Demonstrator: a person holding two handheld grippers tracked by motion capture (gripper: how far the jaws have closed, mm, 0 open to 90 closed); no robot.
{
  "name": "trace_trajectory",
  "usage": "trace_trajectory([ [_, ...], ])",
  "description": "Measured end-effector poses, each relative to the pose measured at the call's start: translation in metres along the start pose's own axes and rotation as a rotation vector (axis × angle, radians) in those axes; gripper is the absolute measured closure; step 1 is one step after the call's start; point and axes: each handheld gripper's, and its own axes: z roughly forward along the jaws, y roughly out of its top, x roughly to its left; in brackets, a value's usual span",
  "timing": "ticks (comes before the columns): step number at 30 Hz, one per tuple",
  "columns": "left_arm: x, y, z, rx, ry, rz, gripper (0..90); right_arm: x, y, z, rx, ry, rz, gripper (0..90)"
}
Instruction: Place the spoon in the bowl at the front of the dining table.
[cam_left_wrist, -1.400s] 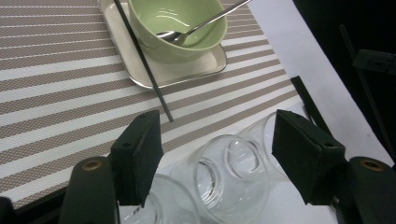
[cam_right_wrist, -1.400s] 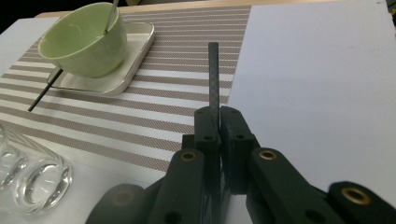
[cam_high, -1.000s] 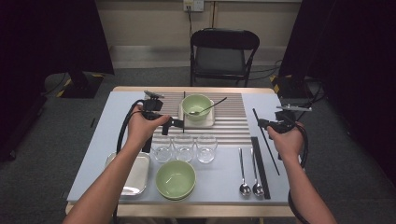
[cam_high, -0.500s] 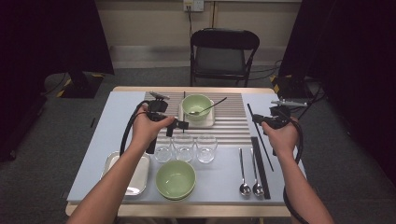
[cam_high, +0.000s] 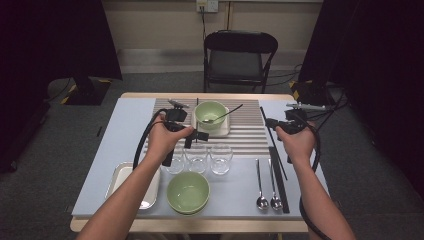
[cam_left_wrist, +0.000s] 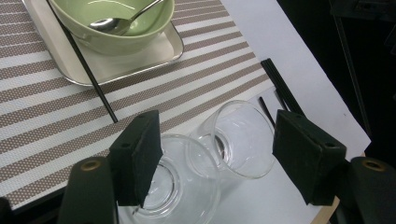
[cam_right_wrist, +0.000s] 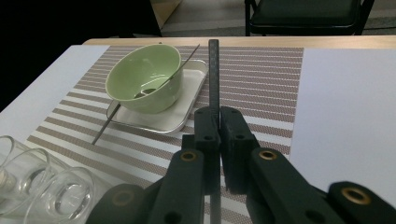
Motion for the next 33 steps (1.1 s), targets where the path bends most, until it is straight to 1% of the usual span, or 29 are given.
trace_trajectory([
  [3,-0.003,0.000,0.004,0.001,-0.011,-0.002,32.4,0.003,0.002,0.001,-0.003,0.007,-0.001,86.5],
  [5,-0.005,0.000,0.006,0.010,-0.017,0.007,32.4,0.005,0.004,0.001,-0.005,0.009,-0.004,86.5],
  [9,-0.010,-0.001,0.011,0.009,-0.023,0.001,32.4,0.009,0.006,0.003,-0.007,0.013,-0.009,86.5],
  [17,-0.016,-0.002,0.016,0.028,-0.039,0.016,32.3,0.016,0.009,0.006,-0.006,0.022,-0.014,86.5],
  [19,-0.017,-0.002,0.018,0.025,-0.042,0.014,32.3,0.017,0.010,0.007,-0.007,0.024,-0.014,86.5],
  [24,-0.020,-0.003,0.022,0.038,-0.051,0.020,32.3,0.021,0.014,0.008,-0.011,0.030,-0.016,86.5],
  [33,-0.027,-0.003,0.027,0.044,-0.064,0.024,32.3,0.027,0.016,0.012,-0.010,0.038,-0.016,86.5],
])
